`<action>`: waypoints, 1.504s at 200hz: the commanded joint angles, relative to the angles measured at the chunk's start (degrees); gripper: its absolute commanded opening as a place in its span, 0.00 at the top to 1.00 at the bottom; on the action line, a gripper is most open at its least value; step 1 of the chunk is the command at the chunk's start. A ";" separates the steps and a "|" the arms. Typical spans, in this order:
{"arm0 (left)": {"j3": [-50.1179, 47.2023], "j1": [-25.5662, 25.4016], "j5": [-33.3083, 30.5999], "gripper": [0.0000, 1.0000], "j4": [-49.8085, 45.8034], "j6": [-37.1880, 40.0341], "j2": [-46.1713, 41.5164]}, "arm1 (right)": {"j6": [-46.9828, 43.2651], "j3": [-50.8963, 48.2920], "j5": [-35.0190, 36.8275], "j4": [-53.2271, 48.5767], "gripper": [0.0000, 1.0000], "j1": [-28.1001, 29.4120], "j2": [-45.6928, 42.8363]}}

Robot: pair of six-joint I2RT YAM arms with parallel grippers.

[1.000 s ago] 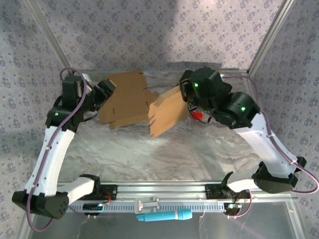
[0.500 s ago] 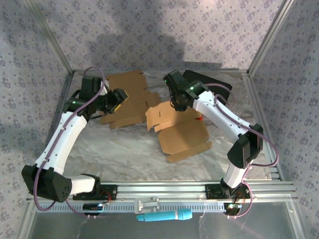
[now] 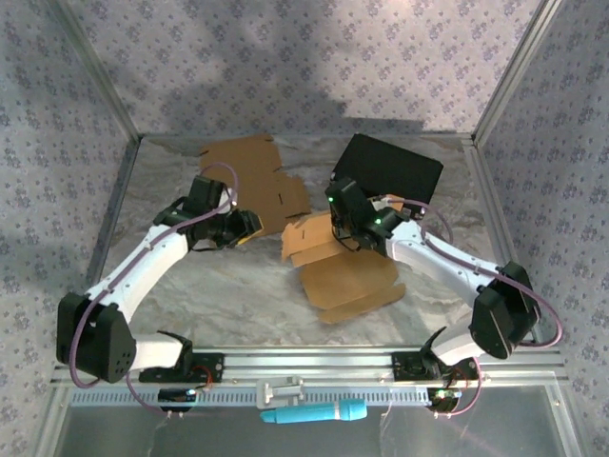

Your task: Fold the paper box

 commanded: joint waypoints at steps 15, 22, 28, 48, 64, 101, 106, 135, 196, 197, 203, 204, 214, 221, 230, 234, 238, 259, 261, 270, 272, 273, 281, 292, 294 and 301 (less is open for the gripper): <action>-2.80 -1.77 -0.40 0.61 6.25 3.55 0.14 | 2.30 -0.95 3.99 0.15 1.00 1.23 -2.91; -3.35 -1.80 -0.87 0.61 6.37 3.45 0.03 | 2.74 -1.12 4.64 -0.50 1.00 1.61 -3.36; -3.71 -1.80 -1.25 0.61 6.66 3.43 -0.08 | 3.29 -1.82 5.17 -0.57 1.00 2.15 -3.87; -5.00 -2.04 -1.35 0.61 8.00 3.39 -0.58 | 5.66 -4.71 8.43 -0.80 1.00 4.36 -5.56; -5.74 -2.53 -1.17 0.61 8.88 3.74 -0.73 | 7.78 -7.63 9.33 0.55 1.00 4.97 -6.35; -7.68 -3.44 -0.01 0.62 10.16 6.59 0.47 | 7.31 -9.60 10.59 2.69 1.00 4.39 -6.48; -8.03 -3.51 0.00 0.63 10.41 7.15 0.77 | 7.23 -9.49 10.35 2.80 1.00 4.21 -6.15; -10.30 -5.31 0.54 0.63 14.84 13.23 0.91 | 6.49 -9.57 9.23 4.65 1.00 3.75 -4.14; -12.15 -10.33 -2.09 0.59 21.19 21.04 5.14 | 5.05 -10.98 8.07 7.49 1.00 3.10 -2.07; -12.21 -10.46 -2.10 0.59 21.35 21.06 5.25 | 4.98 -11.05 8.07 7.44 1.00 3.06 -2.06; -12.28 -10.96 -2.27 0.59 22.16 21.30 5.89 | 4.98 -11.07 7.99 7.34 1.00 3.09 -2.00; -12.28 -11.08 -2.33 0.59 22.27 21.33 5.98 | 5.00 -11.03 7.99 7.33 1.00 3.07 -1.97; -12.41 -12.04 -2.95 0.58 23.51 21.68 6.70 | 4.96 -11.22 7.89 7.33 1.00 3.05 -1.97; -12.43 -12.60 -3.44 0.57 24.27 21.87 7.05 | 4.95 -11.20 7.89 7.30 1.00 2.97 -1.95; -12.46 -13.12 -3.79 0.57 25.13 22.07 7.46 | 4.93 -11.22 7.81 7.16 1.00 2.96 -1.96; -12.52 -13.38 -3.87 0.56 25.58 22.20 7.48 | 4.98 -11.25 7.85 7.07 1.00 2.96 -1.98; -12.54 -13.57 -4.03 0.56 26.02 22.37 7.64 | 4.94 -11.08 7.81 6.96 1.00 2.88 -1.95; -12.80 -14.37 -3.85 0.55 27.77 23.51 7.80 | 4.76 -10.94 7.68 6.65 1.00 2.87 -1.88; -12.89 -14.54 -3.74 0.55 28.06 23.65 7.74 | 4.78 -10.93 7.71 6.63 1.00 2.87 -1.91; -13.15 -15.16 -3.53 0.55 28.82 24.46 7.57 | 4.66 -10.94 7.72 6.81 1.00 2.82 -1.80; -13.16 -15.33 -3.52 0.55 28.90 24.66 7.53 | 4.60 -10.91 7.68 6.80 1.00 2.81 -1.71; -13.16 -15.38 -3.52 0.55 28.89 24.76 7.50 | 4.59 -10.95 7.65 6.80 1.00 2.80 -1.70; -13.03 -15.89 -3.64 0.55 28.84 25.45 7.70 | 4.41 -10.94 7.46 7.07 1.00 2.80 -1.67; -12.69 -16.45 -3.76 0.55 28.17 26.07 8.24 | 4.20 -11.07 7.36 7.46 1.00 2.78 -1.45; -12.58 -16.53 -3.78 0.55 28.12 26.16 8.31 | 4.11 -11.12 7.34 7.63 1.00 2.78 -1.43; -12.46 -16.77 -3.87 0.55 28.01 26.24 8.62 | 3.78 -11.43 7.29 8.21 1.00 2.78 -1.41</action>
